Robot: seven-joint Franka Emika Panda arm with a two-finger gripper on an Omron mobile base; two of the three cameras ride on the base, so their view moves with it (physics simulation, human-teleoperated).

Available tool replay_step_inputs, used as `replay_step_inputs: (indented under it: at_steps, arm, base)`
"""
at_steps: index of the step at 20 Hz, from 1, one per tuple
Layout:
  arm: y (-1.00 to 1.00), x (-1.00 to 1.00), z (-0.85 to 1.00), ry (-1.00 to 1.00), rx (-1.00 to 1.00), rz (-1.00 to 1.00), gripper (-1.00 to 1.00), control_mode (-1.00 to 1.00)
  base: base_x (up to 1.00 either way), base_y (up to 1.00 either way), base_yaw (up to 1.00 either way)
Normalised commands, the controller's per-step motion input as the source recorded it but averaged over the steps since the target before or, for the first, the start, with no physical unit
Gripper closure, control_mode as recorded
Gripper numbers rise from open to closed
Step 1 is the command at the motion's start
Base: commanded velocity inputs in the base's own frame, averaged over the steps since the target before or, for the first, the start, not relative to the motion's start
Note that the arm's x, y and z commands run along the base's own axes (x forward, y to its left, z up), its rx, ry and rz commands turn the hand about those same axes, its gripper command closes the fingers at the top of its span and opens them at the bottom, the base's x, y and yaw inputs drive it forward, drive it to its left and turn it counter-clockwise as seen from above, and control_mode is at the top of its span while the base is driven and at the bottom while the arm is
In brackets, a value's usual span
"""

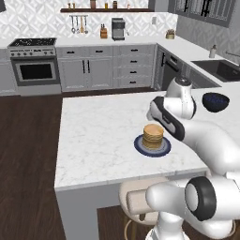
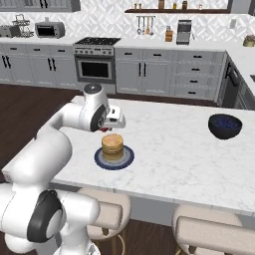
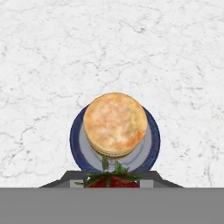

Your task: Take the strawberry from the fridge and place it on top of the pancake, located on the dining counter.

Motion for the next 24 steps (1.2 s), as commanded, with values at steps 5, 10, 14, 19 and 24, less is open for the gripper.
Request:
replay_step_inputs:
  at_steps: [5,10,14,19,24]
  arm:
    - [0.00,0.22,-0.33,-0.01,0.00,0.00,1.00,-1.00]
    - [0.00,0.23,-0.18,0.00,0.00,0.00,1.00,-1.00]
    - [0.00,0.28,-0.21,0.00,0.00,0.00,1.00,-1.00]
    - [0.00,0.14,-0.21,0.00,0.00,0.00,1.00,-1.00]
    - [0.00,0.06,-0.16,0.00,0.00,0.00,1.00,-1.00]
  base:
    - [0.00,0.00,0.00]
    - [0.00,0.00,0.00]
    - [0.00,0.00,0.00]
    - [0.00,0.00,0.00]
    - [0.00,0.00,0.00]
